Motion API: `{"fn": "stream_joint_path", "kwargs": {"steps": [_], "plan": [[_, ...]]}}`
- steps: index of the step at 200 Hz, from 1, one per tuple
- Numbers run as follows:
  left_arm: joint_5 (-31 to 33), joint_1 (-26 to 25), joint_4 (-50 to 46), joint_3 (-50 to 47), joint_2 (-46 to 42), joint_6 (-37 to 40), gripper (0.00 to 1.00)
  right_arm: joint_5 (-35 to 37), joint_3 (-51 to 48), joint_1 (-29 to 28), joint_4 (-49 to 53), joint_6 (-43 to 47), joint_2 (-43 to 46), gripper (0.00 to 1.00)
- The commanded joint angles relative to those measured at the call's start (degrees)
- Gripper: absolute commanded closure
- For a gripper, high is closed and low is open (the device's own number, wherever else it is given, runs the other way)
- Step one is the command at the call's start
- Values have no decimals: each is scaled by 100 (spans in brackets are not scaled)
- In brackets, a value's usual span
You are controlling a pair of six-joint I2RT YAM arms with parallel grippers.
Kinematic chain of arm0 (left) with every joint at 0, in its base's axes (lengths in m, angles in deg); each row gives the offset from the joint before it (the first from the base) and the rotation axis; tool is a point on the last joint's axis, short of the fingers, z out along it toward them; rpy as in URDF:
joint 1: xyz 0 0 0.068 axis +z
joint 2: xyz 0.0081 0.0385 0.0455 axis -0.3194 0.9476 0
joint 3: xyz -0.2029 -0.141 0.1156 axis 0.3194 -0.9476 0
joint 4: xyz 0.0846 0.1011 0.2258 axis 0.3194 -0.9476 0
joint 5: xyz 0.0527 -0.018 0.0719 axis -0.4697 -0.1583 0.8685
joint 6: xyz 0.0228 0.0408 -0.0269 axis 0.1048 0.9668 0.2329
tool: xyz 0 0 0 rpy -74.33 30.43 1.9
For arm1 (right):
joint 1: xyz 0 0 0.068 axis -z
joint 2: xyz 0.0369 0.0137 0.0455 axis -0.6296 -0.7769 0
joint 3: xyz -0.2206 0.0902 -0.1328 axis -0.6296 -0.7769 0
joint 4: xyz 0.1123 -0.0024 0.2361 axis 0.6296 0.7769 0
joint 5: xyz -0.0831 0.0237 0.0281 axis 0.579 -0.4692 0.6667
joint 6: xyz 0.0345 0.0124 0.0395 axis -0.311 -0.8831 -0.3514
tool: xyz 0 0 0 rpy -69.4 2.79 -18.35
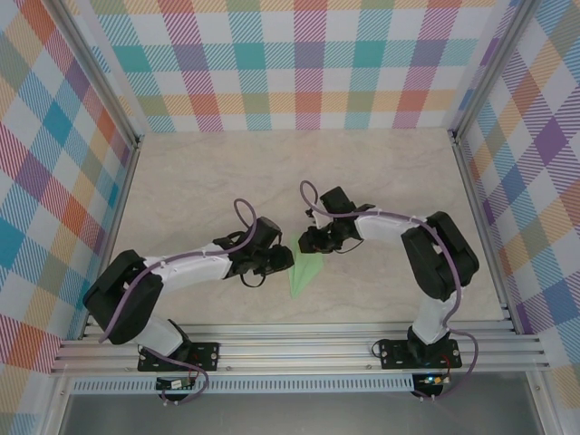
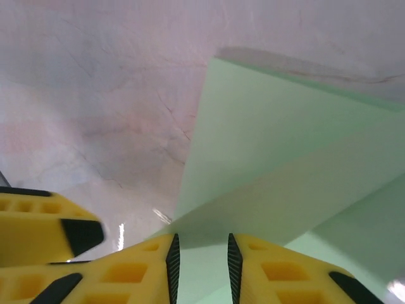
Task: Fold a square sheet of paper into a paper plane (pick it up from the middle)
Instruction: Fourth fold the wing at the center of the table, then turn over the paper at the center of the table.
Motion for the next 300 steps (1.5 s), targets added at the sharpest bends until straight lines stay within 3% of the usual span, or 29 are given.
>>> {"fn": "stream_joint_path", "kwargs": {"steps": [1,37,106,158,300], "plan": [[-165,35,90,251,224,164,62,681,-208,60,255,-654,468,70],[-273,36,133,444,458,243,60,1033,-455,170,567,-1126,818,68],[-297,36,27,657,734,384,57,735,-906,170,365,-2073,854,63],[-275,38,-144,844,1032,469,57,554,-1124,170,149,-2183,822,61],[-189,37,-399,904,1341,603,69,382,-1082,144,-65,-2302,449,61]]}}
